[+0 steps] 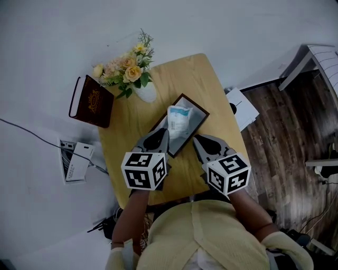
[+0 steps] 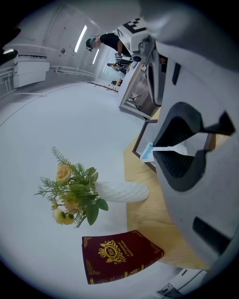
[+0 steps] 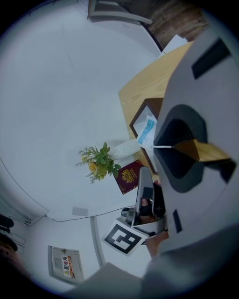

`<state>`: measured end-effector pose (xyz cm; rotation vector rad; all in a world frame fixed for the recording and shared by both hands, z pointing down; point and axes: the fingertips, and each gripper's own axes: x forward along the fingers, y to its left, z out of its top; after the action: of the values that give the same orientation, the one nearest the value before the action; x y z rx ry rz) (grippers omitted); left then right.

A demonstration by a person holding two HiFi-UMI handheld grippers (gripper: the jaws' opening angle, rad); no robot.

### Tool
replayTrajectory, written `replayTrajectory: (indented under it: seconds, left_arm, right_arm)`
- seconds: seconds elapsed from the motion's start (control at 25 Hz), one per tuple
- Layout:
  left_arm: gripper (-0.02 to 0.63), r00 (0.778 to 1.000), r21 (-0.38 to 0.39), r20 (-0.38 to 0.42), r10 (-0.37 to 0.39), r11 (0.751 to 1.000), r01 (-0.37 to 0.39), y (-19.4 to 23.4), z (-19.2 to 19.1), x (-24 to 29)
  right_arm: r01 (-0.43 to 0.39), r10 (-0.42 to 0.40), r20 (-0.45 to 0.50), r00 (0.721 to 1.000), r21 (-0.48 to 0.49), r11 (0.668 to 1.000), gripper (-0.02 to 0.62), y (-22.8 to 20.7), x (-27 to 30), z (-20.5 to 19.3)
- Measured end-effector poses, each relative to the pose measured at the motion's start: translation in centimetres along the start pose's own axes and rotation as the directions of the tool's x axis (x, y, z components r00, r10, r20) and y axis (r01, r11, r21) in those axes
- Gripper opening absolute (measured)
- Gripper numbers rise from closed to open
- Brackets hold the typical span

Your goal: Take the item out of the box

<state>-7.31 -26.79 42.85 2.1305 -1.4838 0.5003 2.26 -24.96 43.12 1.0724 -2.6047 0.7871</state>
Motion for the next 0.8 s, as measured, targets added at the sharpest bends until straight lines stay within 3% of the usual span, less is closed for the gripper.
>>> replayTrajectory:
  seconds: [0.6,0.8]
  left_arm:
    - [0.032,0.982,-0.018,-0.188,-0.037,0.999,0.034,0.1,-0.6,2.6]
    - [0.082,0.963,0.001,-0.267,-0.039,0.999,0.04,0.2,-1.5,3.1]
  right_arm:
    - [-0.042,0.042,-0.022,0.999,0.005,0.999,0.032,-0.1,1.2,-0.8]
    - [-0.05,0.05,-0.016,0.999,0.028,0.998,0.032,-0.2,1.4,-0.9]
